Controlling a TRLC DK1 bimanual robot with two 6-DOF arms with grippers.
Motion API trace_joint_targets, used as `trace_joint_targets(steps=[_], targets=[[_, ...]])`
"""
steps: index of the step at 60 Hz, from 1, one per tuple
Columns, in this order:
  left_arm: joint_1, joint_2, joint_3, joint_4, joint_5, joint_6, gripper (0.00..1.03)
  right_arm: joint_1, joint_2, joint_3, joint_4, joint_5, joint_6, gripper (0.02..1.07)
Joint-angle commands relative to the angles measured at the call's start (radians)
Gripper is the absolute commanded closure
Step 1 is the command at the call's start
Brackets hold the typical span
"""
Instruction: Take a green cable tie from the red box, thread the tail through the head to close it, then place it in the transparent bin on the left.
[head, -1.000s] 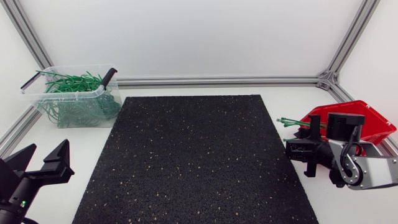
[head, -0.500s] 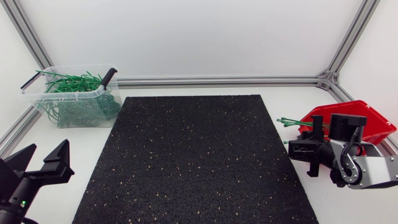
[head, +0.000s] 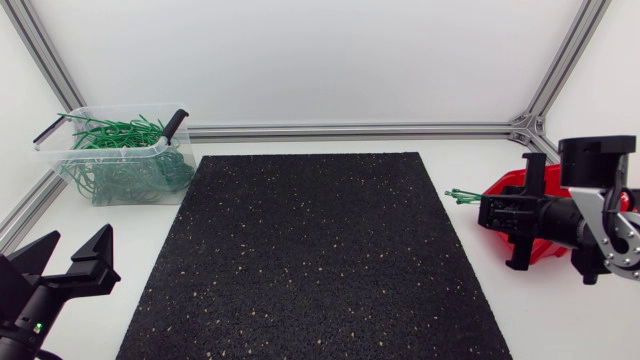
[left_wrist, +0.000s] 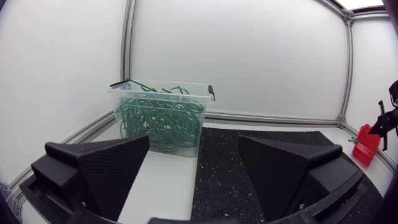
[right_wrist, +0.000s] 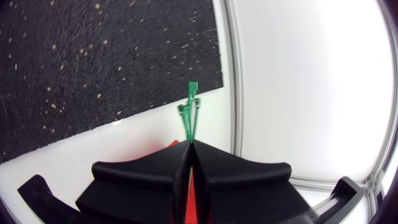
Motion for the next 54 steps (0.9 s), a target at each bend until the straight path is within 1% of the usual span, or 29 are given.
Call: trace_joint_targets(steps=[1, 7, 13, 17, 19, 22, 24, 28, 35, 37, 40, 43, 48, 54], targets=[[-0.010, -0.003, -0.034, -0.064, -0.004, -0.014, 0.04, 0.024, -0.085, 0.117, -0.106, -0.020, 0.132, 1.01], [-0.011, -0.004, -0.034, -0.064, -0.004, -0.014, 0.04, 0.098, -0.143, 0.200, -0.232, -0.025, 0.212, 1.01], [-0.013, -0.004, -0.034, -0.064, -0.004, -0.014, 0.04, 0.158, -0.139, 0.321, -0.380, -0.012, 0.350, 1.01], [-0.013, -0.006, -0.034, -0.064, -0.004, -0.014, 0.04, 0.202, -0.137, 0.367, -0.417, 0.003, 0.379, 1.01], [-0.013, -0.006, -0.034, -0.064, -0.004, -0.014, 0.04, 0.225, -0.126, 0.404, -0.462, 0.003, 0.402, 1.01], [-0.013, -0.006, -0.034, -0.064, -0.004, -0.014, 0.04, 0.259, -0.085, 0.488, -0.577, 0.000, 0.464, 1.01], [-0.016, -0.006, -0.034, -0.064, -0.004, -0.014, 0.04, 0.293, -0.048, 0.551, -0.664, -0.022, 0.516, 1.01], [-0.017, -0.006, -0.034, -0.064, -0.004, -0.014, 0.04, 0.340, 0.006, 0.625, -0.770, -0.058, 0.593, 1.01], [-0.019, -0.006, -0.034, -0.064, -0.004, -0.014, 0.04, 0.350, 0.058, 0.692, -0.867, -0.207, 0.700, 1.01], [-0.022, -0.006, -0.034, -0.066, -0.004, -0.013, 0.04, 0.351, 0.070, 0.698, -0.873, -0.236, 0.725, 1.01], [-0.036, -0.004, -0.034, -0.066, -0.004, -0.010, 0.04, 0.360, 0.107, 0.709, -0.903, -0.249, 0.758, 1.01], [-0.046, -0.004, -0.034, -0.064, -0.004, -0.008, 0.04, 0.365, 0.140, 0.708, -0.937, -0.319, 0.771, 1.01], [-0.056, -0.004, -0.034, -0.066, -0.004, -0.008, 0.04, 0.367, 0.179, 0.680, -0.928, -0.405, 0.840, 1.01], [-0.086, -0.004, -0.034, -0.060, -0.004, -0.001, 0.04, 0.367, 0.233, 0.663, -0.923, -0.542, 0.927, 1.01]])
